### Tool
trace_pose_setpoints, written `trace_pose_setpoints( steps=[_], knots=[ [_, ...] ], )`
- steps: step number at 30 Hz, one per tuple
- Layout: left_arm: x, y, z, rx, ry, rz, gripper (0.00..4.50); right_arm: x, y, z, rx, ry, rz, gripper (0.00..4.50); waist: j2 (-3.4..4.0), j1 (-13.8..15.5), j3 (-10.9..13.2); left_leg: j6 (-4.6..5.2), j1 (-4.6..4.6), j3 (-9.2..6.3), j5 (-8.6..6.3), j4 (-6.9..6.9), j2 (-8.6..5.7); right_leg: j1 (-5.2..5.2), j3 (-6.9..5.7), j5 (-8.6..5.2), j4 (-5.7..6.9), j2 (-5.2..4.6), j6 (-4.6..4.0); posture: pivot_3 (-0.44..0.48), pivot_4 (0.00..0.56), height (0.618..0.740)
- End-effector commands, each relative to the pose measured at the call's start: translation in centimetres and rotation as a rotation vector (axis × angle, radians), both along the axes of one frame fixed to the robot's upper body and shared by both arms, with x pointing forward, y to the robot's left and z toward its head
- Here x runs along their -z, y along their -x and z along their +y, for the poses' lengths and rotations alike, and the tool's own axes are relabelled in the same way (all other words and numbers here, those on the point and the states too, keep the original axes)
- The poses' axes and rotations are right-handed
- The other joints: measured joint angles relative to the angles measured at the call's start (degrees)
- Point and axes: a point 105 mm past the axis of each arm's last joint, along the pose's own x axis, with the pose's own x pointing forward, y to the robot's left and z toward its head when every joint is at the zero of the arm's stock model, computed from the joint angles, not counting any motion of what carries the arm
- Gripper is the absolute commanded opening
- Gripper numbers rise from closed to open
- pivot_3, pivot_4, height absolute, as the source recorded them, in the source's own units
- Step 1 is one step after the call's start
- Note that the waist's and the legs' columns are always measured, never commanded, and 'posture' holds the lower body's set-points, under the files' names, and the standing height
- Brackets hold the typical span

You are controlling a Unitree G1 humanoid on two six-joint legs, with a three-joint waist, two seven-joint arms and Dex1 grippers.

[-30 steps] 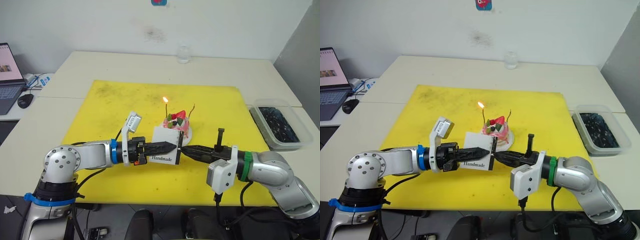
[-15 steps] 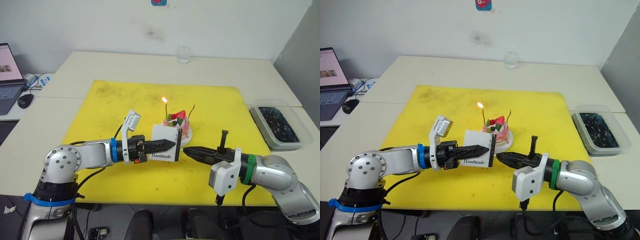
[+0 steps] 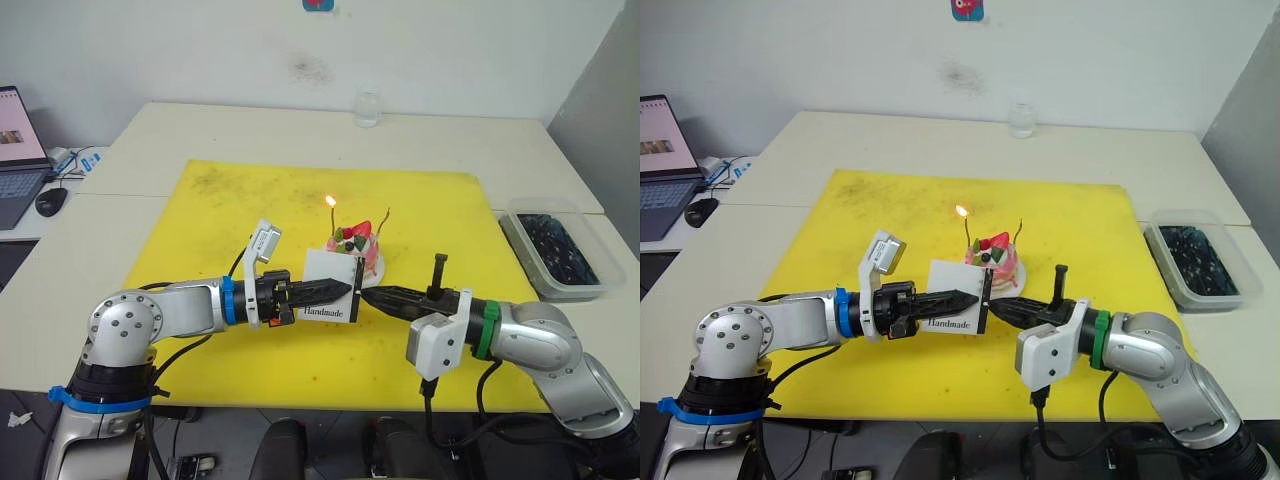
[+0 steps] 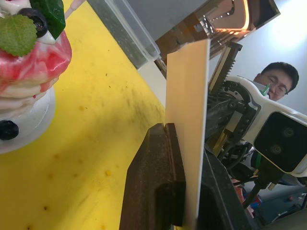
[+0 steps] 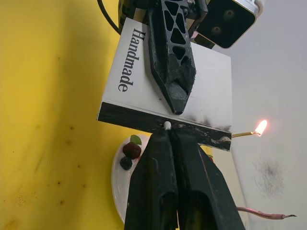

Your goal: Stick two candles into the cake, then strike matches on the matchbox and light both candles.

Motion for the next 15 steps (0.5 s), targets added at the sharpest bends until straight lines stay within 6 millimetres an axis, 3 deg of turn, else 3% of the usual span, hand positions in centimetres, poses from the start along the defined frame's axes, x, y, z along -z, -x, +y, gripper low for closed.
trace_pose_setpoints(
  steps=[1,15],
  knots=[
    [-1.1,0.6,-0.7,0.040,0.048,-0.033,0.00,-0.3,-0.1,0.3,-0.004,0.000,-0.011,0.01,0.00,0.00,0.00,0.00,0.00,0.00,0.00,0.00,0.00,0.00,0.00,0.00,0.00,0.00,0.00,0.000,0.150,0.740],
    [-2.0,0.6,-1.9,0.062,0.102,-0.045,0.00,0.3,-0.6,0.9,0.000,0.043,0.026,0.01,0.00,0.00,0.00,0.00,0.00,0.00,0.00,0.00,0.00,0.00,0.00,0.00,0.00,0.00,0.00,0.000,0.150,0.740]
  ],
)
